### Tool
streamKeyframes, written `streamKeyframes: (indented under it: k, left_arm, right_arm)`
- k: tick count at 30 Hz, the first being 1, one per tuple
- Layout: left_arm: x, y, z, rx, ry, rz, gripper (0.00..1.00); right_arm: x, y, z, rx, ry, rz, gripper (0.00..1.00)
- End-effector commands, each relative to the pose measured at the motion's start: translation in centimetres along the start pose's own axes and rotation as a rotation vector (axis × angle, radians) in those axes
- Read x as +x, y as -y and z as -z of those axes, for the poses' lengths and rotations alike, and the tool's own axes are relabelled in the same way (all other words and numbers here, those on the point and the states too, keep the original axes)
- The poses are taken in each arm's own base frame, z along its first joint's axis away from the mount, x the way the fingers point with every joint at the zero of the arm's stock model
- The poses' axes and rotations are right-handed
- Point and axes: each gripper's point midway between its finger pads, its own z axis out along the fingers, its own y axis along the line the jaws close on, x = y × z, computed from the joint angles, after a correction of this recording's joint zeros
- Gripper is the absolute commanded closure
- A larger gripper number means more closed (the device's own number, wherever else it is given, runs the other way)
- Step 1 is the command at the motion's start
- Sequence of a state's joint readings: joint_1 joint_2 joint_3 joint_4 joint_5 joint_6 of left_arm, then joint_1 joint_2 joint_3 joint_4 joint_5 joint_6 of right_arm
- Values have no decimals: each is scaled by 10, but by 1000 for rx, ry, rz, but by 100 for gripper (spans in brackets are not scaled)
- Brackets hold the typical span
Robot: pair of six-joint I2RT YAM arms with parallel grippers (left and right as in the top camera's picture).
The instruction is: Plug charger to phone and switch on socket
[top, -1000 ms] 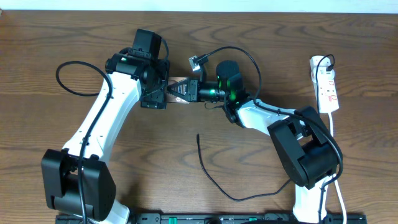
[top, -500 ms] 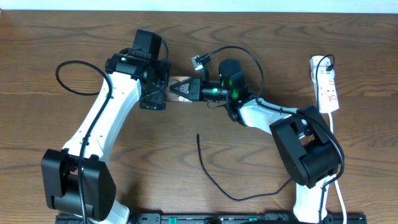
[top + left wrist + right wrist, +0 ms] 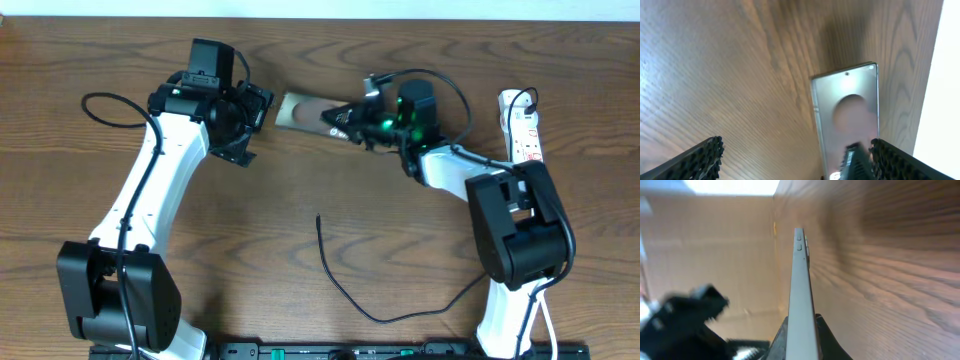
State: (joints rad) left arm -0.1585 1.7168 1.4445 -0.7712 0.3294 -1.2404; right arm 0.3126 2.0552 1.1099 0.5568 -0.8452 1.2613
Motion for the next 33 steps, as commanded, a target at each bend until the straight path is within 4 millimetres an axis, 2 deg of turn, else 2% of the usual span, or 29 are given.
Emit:
streamKeyframes:
  k: [1, 3, 7, 14, 17, 24, 33]
  left_arm:
    - [4, 12, 9, 66, -28, -91, 8]
    - [3, 21, 9, 101, -20, -106, 8]
    - [-1, 38, 11, 169, 2, -129, 8]
    - [-9, 48, 13, 202, 47, -138, 8]
    - [-10, 53, 15, 225, 56, -139, 8]
    - [-15, 74, 20, 307, 89, -163, 8]
    - [-27, 72, 21, 292, 153, -153, 8]
  right_arm:
    - [-13, -3, 5, -13, 34, -291, 98]
    - [-13, -6, 5, -23, 33, -404, 98]
    - [-9, -19, 0, -64, 16, -512, 98]
    - [-1, -65, -9, -217, -3, -493, 98]
    - [6, -78, -14, -257, -14, -493, 98]
    - [23, -85, -28, -264, -30, -486, 98]
    - [19, -92, -28, -298, 8, -470, 98]
